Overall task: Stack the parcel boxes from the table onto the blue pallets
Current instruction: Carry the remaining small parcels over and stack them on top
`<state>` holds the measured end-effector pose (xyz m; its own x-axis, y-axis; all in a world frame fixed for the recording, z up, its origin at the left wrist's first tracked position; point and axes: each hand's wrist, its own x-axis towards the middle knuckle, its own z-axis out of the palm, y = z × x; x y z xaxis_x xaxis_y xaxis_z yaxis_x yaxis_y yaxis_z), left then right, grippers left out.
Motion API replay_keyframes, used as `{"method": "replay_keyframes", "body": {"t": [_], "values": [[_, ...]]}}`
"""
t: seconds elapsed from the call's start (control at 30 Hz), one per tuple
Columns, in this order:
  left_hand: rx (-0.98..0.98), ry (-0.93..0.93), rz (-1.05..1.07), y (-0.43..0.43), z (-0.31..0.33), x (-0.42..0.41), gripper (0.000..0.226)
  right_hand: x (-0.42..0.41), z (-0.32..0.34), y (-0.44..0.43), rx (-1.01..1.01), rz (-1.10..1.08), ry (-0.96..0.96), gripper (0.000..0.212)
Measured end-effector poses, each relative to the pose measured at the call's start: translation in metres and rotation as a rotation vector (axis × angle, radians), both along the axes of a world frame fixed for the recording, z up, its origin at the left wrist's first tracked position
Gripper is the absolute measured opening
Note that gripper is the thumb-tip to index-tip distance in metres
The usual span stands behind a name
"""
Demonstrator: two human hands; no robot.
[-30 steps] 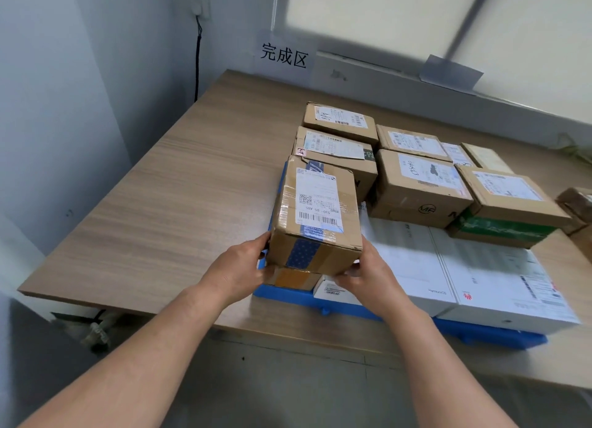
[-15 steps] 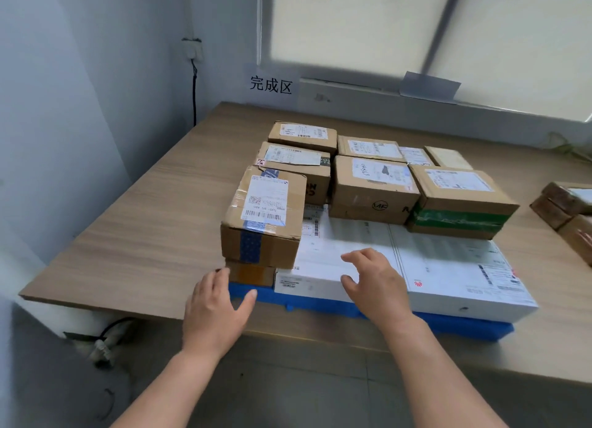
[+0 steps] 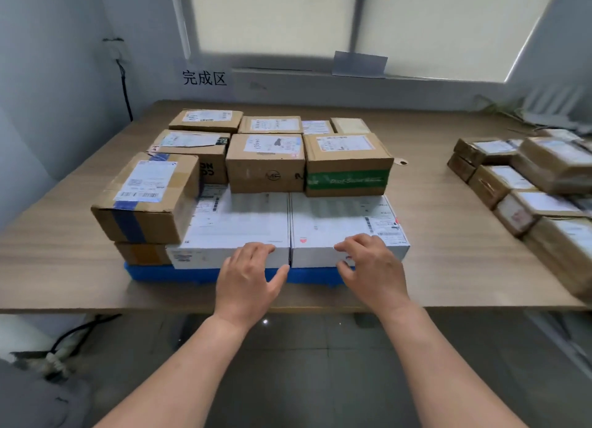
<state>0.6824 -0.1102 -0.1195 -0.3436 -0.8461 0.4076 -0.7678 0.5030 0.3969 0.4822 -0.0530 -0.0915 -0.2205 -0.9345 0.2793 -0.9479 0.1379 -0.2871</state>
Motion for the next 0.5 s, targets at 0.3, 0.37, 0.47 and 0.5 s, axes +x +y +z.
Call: {"method": "replay_keyframes", "body": {"t": [0.3, 0.37, 0.47, 0.5], "values": [[0.072, 0.056, -0.257, 0.042, 0.009, -0.141, 0.050, -0.107, 0.010, 0.080, -0.008, -0.232, 0.031, 0.031], [0.097, 0.069, -0.304, 0.047, 0.012, -0.166, 0.052, -0.127, 0.012, 0.094, -0.034, -0.293, 0.019, 0.030], [0.087, 0.070, -0.375, 0.051, 0.015, -0.204, 0.054, -0.156, 0.015, 0.110, -0.042, -0.377, 0.009, 0.031], [0.078, 0.074, -0.397, 0.052, 0.016, -0.217, 0.055, -0.165, 0.015, 0.115, -0.037, -0.399, 0.009, 0.032]]}}
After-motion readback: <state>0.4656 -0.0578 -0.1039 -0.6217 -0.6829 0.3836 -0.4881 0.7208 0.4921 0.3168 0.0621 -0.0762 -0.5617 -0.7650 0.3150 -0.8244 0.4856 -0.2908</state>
